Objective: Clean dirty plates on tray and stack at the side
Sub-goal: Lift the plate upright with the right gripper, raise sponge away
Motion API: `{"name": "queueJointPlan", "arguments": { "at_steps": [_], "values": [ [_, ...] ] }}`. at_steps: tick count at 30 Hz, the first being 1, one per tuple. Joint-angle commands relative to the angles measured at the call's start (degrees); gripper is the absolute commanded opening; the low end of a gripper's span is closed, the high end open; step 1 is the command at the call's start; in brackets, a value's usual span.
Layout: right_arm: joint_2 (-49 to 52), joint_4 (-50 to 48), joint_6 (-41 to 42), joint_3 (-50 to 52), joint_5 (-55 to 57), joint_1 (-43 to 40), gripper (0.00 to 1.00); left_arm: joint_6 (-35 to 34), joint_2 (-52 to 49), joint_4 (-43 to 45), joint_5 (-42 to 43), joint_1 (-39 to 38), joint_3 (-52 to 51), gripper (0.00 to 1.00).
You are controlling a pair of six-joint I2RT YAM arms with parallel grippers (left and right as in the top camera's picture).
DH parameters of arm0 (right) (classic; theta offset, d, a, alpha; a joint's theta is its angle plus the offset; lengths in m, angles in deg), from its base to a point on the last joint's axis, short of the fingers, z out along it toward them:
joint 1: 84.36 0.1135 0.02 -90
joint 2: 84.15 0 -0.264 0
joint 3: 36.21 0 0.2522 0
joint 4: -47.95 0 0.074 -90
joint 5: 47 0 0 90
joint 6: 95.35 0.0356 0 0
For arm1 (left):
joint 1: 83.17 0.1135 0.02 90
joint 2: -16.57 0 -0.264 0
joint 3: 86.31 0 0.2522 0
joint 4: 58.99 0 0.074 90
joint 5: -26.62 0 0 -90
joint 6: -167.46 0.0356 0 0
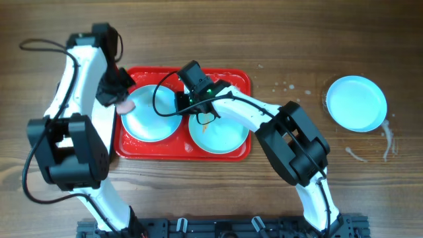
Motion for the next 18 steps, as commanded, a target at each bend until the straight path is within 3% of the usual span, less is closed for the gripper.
{"name": "queueJointPlan", "arguments": {
  "at_steps": [1,4,9,15,18],
  "values": [
    [1.5,-0.3,-0.7,0.2,-2.1,0.0,0.04,-0.1,1.9,-3.0,1.0,0.4,8.8,0.04],
    [-0.3,0.0,-1.0,-0.5,-1.2,-0.6,0.04,-0.1,4.9,-3.6,1.0,0.4,10.3,0.04],
    [-8.3,3.3,-4.2,-1.0,11.5,-0.8,0.04,-0.1,6.7,-3.8,0.9,0.4,10.3,0.04],
    [-20.0,8.5,-11.0,-1.0,33.6,2.7,0.04,-0.1,6.7,-4.0,0.9,0.4,10.2,0.04],
    [-23.4,12.4,-11.5,-1.0,51.5,5.9,0.04,-0.2,6.7,-4.0,0.9,0.4,10.0,0.04]
  ]
}}
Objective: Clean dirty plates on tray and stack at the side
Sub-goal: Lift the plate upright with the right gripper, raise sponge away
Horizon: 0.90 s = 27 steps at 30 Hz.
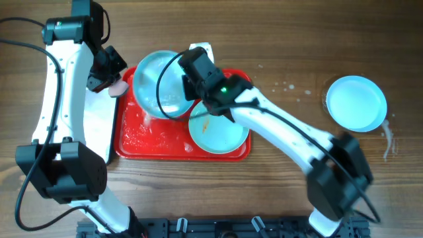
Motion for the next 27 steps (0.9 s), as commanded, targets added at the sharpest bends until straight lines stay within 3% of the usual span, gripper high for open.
{"name": "queueJointPlan", "arguments": {
  "at_steps": [1,4,10,22,27],
  "values": [
    [-4.0,3.6,-2.8,-0.8,27.1,4.3,0.04,-0.2,1.1,0.0,0.3,0.4,0.7,0.04],
    [-4.0,7.1,-2.6,-0.5,45.2,8.8,0.04,-0.2,1.1,1.1,0.3,0.3,-0.7,0.04],
    [-3.8,7.3,0.8,2.1,70.7,16.1,0.05,-0.2,1.1,3.2,0.5,0.3,-5.2,0.04],
    [-3.8,7.6,3.6,2.7,70.9,17.9,0.04,-0.2,1.1,3.7,1.1,0.3,-6.7,0.04],
    [-3.8,7.4,9.2,2.7,56.2,17.7,0.04,-0.2,1.1,3.7,1.6,0.2,-6.7,0.04]
  ]
}}
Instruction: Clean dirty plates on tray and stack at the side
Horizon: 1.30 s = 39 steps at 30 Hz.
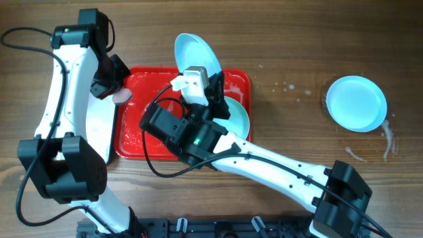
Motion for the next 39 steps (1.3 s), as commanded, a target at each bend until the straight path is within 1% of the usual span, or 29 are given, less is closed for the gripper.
{"name": "queueJointPlan", "arguments": {
  "at_steps": [1,4,6,9,13,15,19,22,24,27,30,34,36,38,39],
  "values": [
    [-0.2,-0.2,10.1,0.7,-17.3,-0.5,0.04,-0.2,1.1,0.1,0.9,0.2,-0.3,0.04],
    [0.4,-0.2,21.1,0.7,-33.0,-3.5,0.04,-0.2,1.1,-0.1,1.0,0.2,-0.3,0.04],
    [1.9,-0.7,25.9,0.7,-41.2,-6.4,0.04,-0.2,1.1,-0.3,1.0,0.2,-0.3,0.04],
    [6.0,-3.5,27.2,0.7,-50.9,-10.2,0.04,-0.2,1.1,-0.5,2.6,0.2,-0.3,0.04],
    [12.2,-8.0,27.1,0.7,-57.7,-12.3,0.04,-0.4,1.1,1.7,4.7,-0.4,-1.6,0.04],
    [14.9,-9.6,27.1,0.7,-59.1,-12.8,0.04,-1.7,1.1,4.2,5.1,-1.5,-3.9,0.04],
    [17.5,-11.3,27.1,0.7,-60.8,-13.8,0.04,-5.1,1.1,12.9,5.4,-5.5,-11.5,0.04],
    [18.0,-12.4,27.1,0.7,-61.7,-15.0,0.04,-8.8,1.1,21.5,5.3,-8.7,-18.6,0.04],
    [18.5,-13.3,27.1,0.7,-63.7,-16.4,0.04,-14.2,1.1,30.0,4.8,-11.1,-26.9,0.04],
    [18.6,-13.3,27.1,0.7,-64.9,-17.3,0.04,-16.7,1.1,32.8,4.8,-11.7,-31.0,0.04],
    [18.8,-14.5,25.6,0.7,-66.6,-17.6,0.04,-16.9,1.1,35.5,5.0,-12.2,-33.7,0.04],
    [18.8,-14.7,25.3,0.7,-67.1,-17.6,0.04,-16.9,1.1,42.2,4.7,-13.1,-36.9,0.04],
    [18.8,-14.6,24.1,0.7,-67.5,-17.6,0.04,-17.4,1.1,43.2,3.7,-13.1,-37.1,0.04],
    [18.8,-14.3,24.1,0.7,-67.9,-17.5,0.04,-20.7,1.1,43.6,1.4,-13.0,-37.1,0.04],
    [18.8,-14.2,24.1,0.7,-67.9,-17.5,0.04,-23.5,1.1,44.0,0.9,-12.8,-37.1,0.04]
  ]
}}
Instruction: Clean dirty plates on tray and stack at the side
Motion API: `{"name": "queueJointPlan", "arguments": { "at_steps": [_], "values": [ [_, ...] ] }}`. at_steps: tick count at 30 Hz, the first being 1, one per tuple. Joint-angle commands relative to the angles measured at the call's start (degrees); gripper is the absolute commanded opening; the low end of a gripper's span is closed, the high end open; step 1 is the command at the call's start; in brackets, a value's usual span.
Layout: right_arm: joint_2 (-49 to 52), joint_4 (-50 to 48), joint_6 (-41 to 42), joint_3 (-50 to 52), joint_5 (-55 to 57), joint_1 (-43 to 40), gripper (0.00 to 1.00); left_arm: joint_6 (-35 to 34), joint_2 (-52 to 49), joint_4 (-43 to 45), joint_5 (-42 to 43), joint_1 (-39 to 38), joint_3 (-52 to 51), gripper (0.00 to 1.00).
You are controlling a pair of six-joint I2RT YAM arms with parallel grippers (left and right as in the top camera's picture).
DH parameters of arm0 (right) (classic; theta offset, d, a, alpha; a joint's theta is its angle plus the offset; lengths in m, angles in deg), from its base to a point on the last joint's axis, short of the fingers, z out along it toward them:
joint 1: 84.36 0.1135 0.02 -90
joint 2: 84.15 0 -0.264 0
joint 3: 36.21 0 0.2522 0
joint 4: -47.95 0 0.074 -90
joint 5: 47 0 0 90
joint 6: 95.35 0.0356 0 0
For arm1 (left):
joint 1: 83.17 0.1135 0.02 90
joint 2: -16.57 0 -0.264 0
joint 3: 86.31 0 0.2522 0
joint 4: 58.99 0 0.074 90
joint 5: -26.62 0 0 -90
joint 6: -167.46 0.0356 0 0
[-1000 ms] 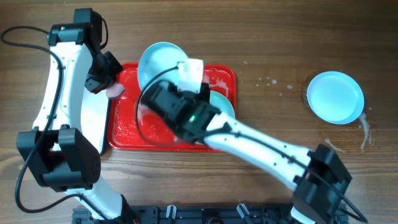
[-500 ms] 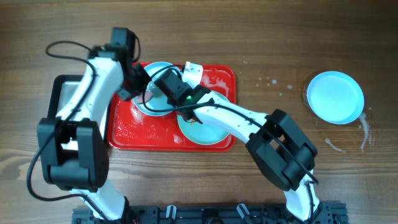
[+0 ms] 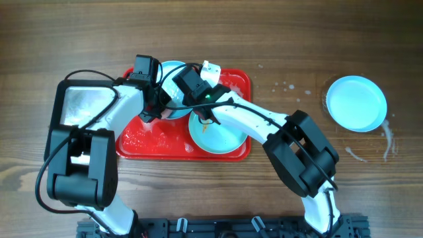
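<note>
Over the back of the red tray (image 3: pixel 135 142) a light blue plate (image 3: pixel 173 71) is held up and tilted, with my right gripper (image 3: pixel 190 98) shut on its rim. My left gripper (image 3: pixel 157 109) is against the plate's left face, shut on a pink sponge that barely shows under the fingers. A second light blue plate (image 3: pixel 221 135) with an orange smear lies in the tray's right half, partly under my right arm. A clean light blue plate (image 3: pixel 357 102) sits alone at the far right of the table.
A shiny grey rectangular mat (image 3: pixel 82 106) lies just left of the tray. Pale wet smears (image 3: pixel 386 142) mark the wood around the far-right plate. My two arms cross over the tray's middle and back.
My left gripper moved right from the tray's back left corner to the held plate. The plate, then raised edge-up behind the tray, is now lower over the tray's back, and my right arm has swung back.
Two plates lay in the tray, my right gripper at the left one and my left holding the sponge beside it. Then the left plate was lifted and tilted, then raised edge-up behind the tray. Now the sponge is against it.
</note>
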Motion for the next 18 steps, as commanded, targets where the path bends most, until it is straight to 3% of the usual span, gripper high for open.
{"name": "queueJointPlan", "arguments": {
  "at_steps": [1,4,7,18],
  "values": [
    [0.8,-0.1,-0.8,0.1,-2.1,0.3,0.04,-8.2,-1.1,0.9,-3.1,-0.3,-1.7,0.04],
    [0.8,0.2,-0.8,0.1,-2.1,0.3,0.04,-17.6,-1.1,0.8,-7.6,-0.1,-1.7,0.04],
    [0.8,0.3,-1.2,0.1,-2.1,0.3,0.04,-21.5,-1.1,0.9,-14.4,-0.1,-1.7,0.04],
    [0.8,0.3,-2.1,0.1,-2.9,0.3,0.04,-21.3,-1.2,11.1,-17.4,-1.5,-1.7,0.04]
  ]
}}
